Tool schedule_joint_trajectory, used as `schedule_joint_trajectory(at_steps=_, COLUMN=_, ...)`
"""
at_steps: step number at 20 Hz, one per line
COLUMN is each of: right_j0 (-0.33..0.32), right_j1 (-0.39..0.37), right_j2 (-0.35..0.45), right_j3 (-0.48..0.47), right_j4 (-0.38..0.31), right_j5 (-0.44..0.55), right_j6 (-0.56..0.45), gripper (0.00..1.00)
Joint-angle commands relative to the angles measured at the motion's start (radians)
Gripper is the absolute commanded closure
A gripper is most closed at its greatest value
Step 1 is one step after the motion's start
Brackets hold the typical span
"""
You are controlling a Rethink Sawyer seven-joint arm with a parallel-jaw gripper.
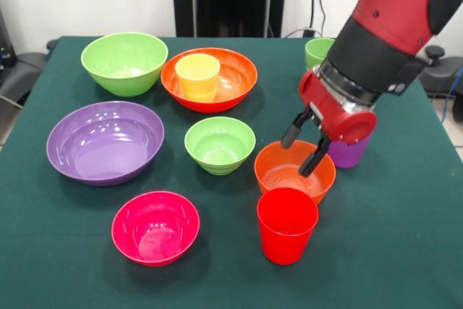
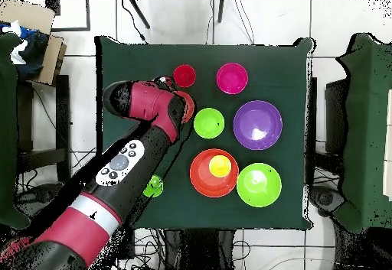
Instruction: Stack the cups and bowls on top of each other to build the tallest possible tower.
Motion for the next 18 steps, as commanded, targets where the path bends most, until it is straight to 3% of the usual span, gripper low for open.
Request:
schedule_joint_trajectory(at_steps=1, right_j0=-0.037, right_j1=0.093, right_j2=0.102, right_j3=-0.05, right_j4=0.019, right_j5=-0.104, right_j6=0.191, gripper=0.0)
schedule_joint_trajectory(at_steps=18, right_j0=-0.049, right_j1=0.066, right_j2=0.127, right_j3=-0.024, right_j4=0.004, right_j5=-0.128, right_j6=0.139, gripper=0.0)
